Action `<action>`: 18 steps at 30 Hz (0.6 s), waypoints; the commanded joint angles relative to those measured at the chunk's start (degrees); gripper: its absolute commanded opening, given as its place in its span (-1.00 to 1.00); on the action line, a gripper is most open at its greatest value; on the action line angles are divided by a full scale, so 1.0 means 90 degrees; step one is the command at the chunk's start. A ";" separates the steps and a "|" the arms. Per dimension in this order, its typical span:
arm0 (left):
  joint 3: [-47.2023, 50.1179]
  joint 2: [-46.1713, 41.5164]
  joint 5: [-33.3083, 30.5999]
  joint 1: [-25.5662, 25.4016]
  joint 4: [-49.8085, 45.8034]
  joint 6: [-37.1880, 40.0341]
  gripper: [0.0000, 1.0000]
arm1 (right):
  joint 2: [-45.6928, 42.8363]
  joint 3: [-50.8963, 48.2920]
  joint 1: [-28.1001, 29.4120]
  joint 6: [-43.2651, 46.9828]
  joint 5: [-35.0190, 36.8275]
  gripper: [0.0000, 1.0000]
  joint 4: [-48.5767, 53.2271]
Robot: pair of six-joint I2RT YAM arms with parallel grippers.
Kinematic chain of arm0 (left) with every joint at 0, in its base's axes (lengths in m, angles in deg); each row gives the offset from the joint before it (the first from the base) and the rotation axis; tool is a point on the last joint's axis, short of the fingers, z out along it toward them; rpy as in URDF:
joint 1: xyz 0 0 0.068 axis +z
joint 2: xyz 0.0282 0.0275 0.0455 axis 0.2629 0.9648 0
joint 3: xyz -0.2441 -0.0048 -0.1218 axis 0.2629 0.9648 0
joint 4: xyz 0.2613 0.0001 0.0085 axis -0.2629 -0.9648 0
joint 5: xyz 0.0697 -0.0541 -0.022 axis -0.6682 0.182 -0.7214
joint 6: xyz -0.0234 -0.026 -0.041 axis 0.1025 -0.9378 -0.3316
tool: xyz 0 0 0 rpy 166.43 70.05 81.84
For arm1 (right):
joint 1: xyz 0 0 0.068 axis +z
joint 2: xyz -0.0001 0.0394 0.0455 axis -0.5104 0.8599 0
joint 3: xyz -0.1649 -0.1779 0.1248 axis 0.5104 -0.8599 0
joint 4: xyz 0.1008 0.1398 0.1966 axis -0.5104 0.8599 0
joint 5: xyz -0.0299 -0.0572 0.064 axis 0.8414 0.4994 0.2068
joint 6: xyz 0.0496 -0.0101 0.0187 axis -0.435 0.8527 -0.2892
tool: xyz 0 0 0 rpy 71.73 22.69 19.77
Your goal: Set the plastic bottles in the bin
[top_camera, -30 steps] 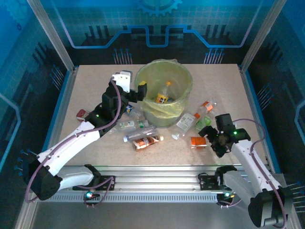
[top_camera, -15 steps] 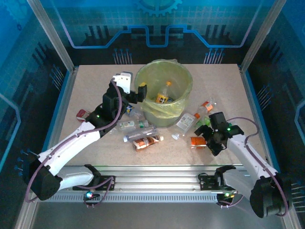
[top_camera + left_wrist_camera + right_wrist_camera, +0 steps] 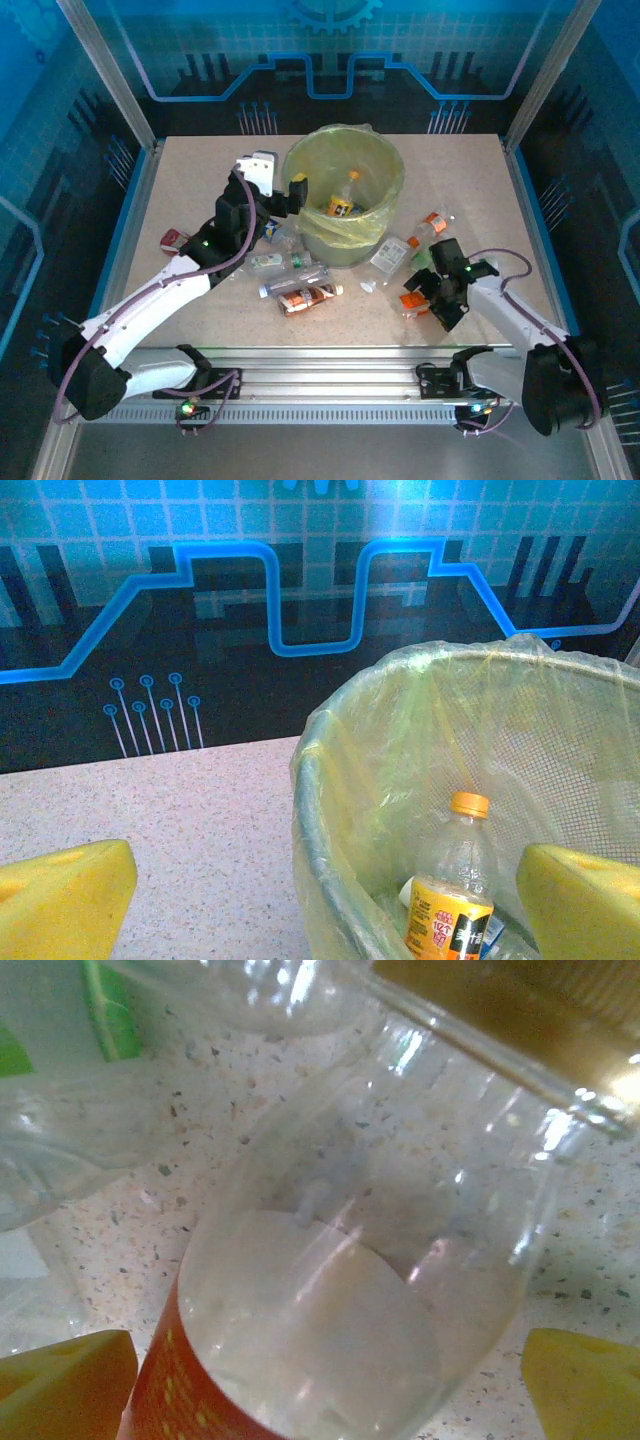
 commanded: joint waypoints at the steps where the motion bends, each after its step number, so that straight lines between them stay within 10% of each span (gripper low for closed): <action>1: 0.0106 -0.0127 -0.0140 0.0069 0.0090 0.0034 0.98 | 0.0186 -0.0060 0.0132 -0.0038 0.0161 0.96 -0.0204; 18: 0.0153 -0.0165 -0.0138 0.0177 0.0060 -0.0062 0.98 | 0.0493 0.0037 0.0429 0.0010 0.0364 0.32 -0.0063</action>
